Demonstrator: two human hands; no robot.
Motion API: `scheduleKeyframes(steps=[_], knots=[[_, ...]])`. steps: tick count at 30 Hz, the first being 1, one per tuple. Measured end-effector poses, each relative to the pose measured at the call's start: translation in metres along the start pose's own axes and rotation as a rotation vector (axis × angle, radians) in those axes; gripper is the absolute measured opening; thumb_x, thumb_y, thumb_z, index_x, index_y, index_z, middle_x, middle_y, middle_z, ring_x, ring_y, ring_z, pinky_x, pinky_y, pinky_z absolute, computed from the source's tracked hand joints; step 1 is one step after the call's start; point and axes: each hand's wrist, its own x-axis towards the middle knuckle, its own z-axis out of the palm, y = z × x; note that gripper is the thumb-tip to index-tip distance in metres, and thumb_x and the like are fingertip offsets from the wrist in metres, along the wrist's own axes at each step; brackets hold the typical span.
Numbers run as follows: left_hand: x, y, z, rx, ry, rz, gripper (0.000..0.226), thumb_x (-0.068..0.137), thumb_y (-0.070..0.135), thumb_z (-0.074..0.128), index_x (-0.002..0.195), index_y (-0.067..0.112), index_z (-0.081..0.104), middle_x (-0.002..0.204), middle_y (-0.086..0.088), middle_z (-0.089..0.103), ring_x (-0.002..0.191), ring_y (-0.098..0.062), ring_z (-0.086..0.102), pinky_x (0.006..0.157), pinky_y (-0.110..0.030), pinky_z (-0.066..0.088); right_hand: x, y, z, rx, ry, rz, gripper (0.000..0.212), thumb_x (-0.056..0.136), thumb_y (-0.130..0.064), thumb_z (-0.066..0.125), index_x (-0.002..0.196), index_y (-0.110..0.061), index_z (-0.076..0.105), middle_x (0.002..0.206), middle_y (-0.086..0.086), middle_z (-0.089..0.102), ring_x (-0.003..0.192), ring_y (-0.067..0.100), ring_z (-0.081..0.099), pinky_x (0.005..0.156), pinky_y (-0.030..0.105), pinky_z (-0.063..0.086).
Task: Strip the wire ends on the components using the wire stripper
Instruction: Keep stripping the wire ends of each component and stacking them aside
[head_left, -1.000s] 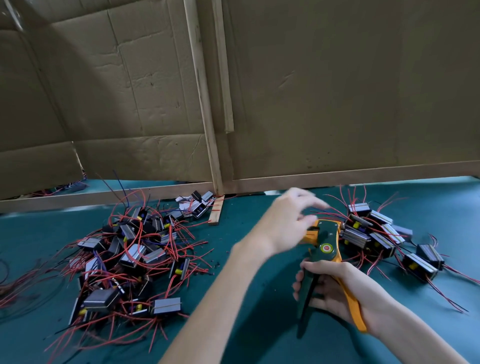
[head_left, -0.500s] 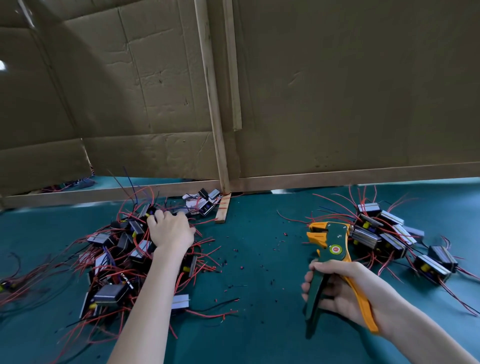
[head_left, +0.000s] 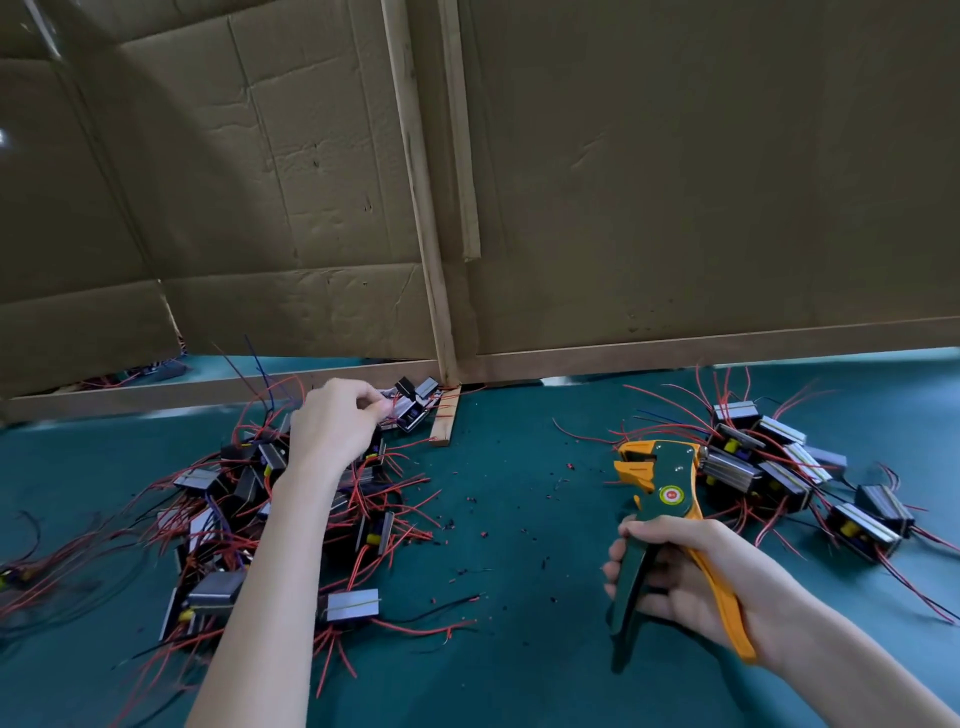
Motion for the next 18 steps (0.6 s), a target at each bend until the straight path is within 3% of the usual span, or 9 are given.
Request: scheduleKeyframes(steps=[3, 5, 7, 10, 14, 18], knots=[[-0.004, -0.005, 0.012, 0.313, -0.155, -0.065, 0.012, 0.089, 0.036, 0.066, 0.096, 0.027, 0.069, 0.098, 0.002, 0.07, 0.105, -0.025, 0.059, 0.099, -0.043, 0.036, -0.001, 0.0, 0.0, -0.005, -0.002, 0.001, 0.011, 0.061, -0.004, 0.073, 0.07, 0.002, 0.072, 0.077, 0.024, 0.065, 0.067, 0.039, 0.068, 0.062, 0.048, 0.058], [-0.008, -0.01, 0.024, 0.493, -0.188, -0.081, 0.011, 0.089, 0.032, 0.067, 0.096, 0.026, 0.072, 0.092, 0.002, 0.071, 0.105, -0.024, 0.058, 0.099, -0.041, 0.03, -0.003, 0.0, 0.001, -0.008, -0.011, -0.002, 0.015, 0.061, -0.004, 0.073, 0.074, 0.003, 0.071, 0.078, 0.024, 0.065, 0.068, 0.039, 0.068, 0.062, 0.047, 0.058], [-0.01, -0.013, 0.029, 0.521, -0.142, -0.071, 0.009, 0.09, 0.029, 0.066, 0.093, 0.028, 0.074, 0.086, 0.005, 0.07, 0.099, -0.022, 0.06, 0.096, -0.039, 0.028, -0.004, -0.001, 0.001, -0.011, -0.016, -0.006, 0.018, 0.063, -0.004, 0.071, 0.08, 0.004, 0.067, 0.079, 0.025, 0.064, 0.068, 0.039, 0.068, 0.062, 0.047, 0.058], [-0.006, -0.013, 0.025, 0.295, -0.049, -0.059, 0.012, 0.088, 0.033, 0.068, 0.09, 0.025, 0.077, 0.086, 0.003, 0.073, 0.093, -0.022, 0.064, 0.097, -0.038, 0.037, -0.005, -0.002, 0.002, -0.004, -0.016, -0.006, 0.022, 0.064, -0.003, 0.07, 0.084, 0.005, 0.065, 0.078, 0.025, 0.064, 0.066, 0.038, 0.068, 0.061, 0.047, 0.059], [-0.002, 0.003, 0.002, -0.29, 0.107, -0.059, 0.01, 0.082, 0.03, 0.074, 0.084, 0.021, 0.077, 0.093, 0.001, 0.074, 0.098, -0.021, 0.064, 0.097, -0.042, 0.045, -0.005, -0.003, 0.003, -0.014, -0.015, 0.003, 0.028, 0.062, -0.003, 0.071, 0.088, 0.005, 0.063, 0.077, 0.024, 0.065, 0.066, 0.038, 0.068, 0.06, 0.047, 0.059], [-0.007, 0.022, -0.014, -0.466, 0.112, -0.025, 0.01, 0.079, 0.03, 0.077, 0.078, 0.02, 0.073, 0.075, 0.014, 0.067, 0.079, -0.004, 0.061, 0.082, -0.03, 0.044, -0.006, -0.001, 0.002, -0.014, -0.017, 0.004, 0.03, 0.061, -0.003, 0.072, 0.088, 0.005, 0.063, 0.078, 0.025, 0.064, 0.066, 0.039, 0.068, 0.061, 0.047, 0.058]])
